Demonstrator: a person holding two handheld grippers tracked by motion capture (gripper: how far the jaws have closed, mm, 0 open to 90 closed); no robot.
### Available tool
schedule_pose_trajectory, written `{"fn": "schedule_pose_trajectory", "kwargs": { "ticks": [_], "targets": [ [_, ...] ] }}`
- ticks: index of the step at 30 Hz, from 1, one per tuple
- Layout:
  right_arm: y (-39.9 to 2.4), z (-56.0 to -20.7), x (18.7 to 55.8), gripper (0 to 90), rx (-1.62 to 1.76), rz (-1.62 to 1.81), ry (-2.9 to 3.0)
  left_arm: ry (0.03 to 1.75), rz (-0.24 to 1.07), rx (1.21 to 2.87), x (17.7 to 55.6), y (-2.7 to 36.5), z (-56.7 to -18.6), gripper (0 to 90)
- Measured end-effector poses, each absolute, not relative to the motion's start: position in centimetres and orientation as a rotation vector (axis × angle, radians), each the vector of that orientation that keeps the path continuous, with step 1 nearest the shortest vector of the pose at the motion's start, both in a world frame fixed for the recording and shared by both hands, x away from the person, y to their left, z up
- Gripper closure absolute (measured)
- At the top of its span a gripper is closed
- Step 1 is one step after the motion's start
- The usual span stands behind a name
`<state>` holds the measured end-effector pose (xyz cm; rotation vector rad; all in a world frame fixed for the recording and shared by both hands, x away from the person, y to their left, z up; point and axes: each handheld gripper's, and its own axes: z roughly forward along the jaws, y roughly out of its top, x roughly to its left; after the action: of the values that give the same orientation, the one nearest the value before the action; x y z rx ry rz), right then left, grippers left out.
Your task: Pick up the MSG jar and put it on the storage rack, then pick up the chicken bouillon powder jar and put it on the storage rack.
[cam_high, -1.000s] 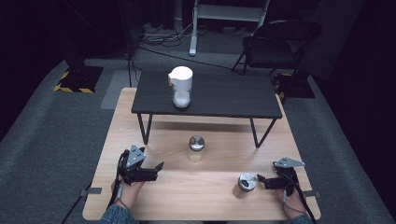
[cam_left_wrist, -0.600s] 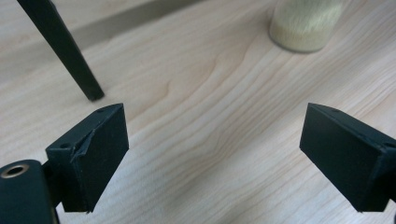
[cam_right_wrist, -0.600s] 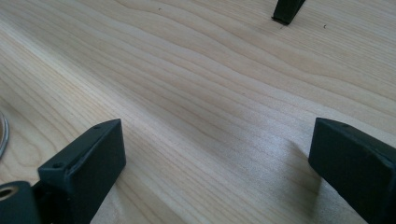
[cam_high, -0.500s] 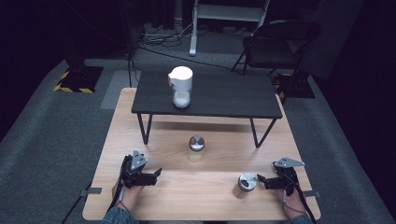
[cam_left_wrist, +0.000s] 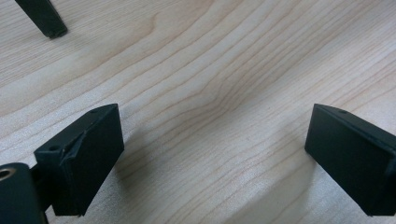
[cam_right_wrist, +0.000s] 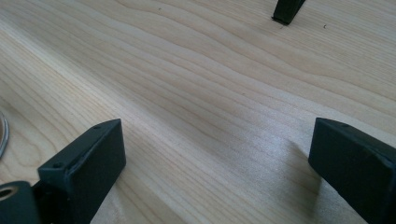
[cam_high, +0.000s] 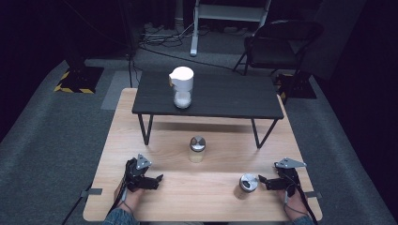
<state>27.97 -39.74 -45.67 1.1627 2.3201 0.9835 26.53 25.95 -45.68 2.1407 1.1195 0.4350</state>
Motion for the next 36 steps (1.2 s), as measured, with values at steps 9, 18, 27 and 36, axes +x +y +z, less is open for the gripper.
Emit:
{"fn": "schedule_pose_trajectory", "kwargs": {
  "ticks": [9,18,27,36],
  "targets": [
    [-39.5,-45.6,28.1,2.6,1.171,0.977,2.319,1.119,0.434,2.142,26.6,26.0,-45.7,4.1],
    [-39.8,-45.6,28.4,1.9,1.158,0.989,2.339,1.129,0.437,2.139,26.4,25.8,-45.7,3.6],
    [-40.3,-44.0,27.6,2.2,1.147,1.059,2.297,1.127,0.433,2.143,26.5,25.8,-45.6,2.5],
    [-40.8,-41.5,26.2,2.3,1.11,1.138,2.219,1.123,0.432,2.146,26.5,25.8,-45.6,2.0]
  ]
}}
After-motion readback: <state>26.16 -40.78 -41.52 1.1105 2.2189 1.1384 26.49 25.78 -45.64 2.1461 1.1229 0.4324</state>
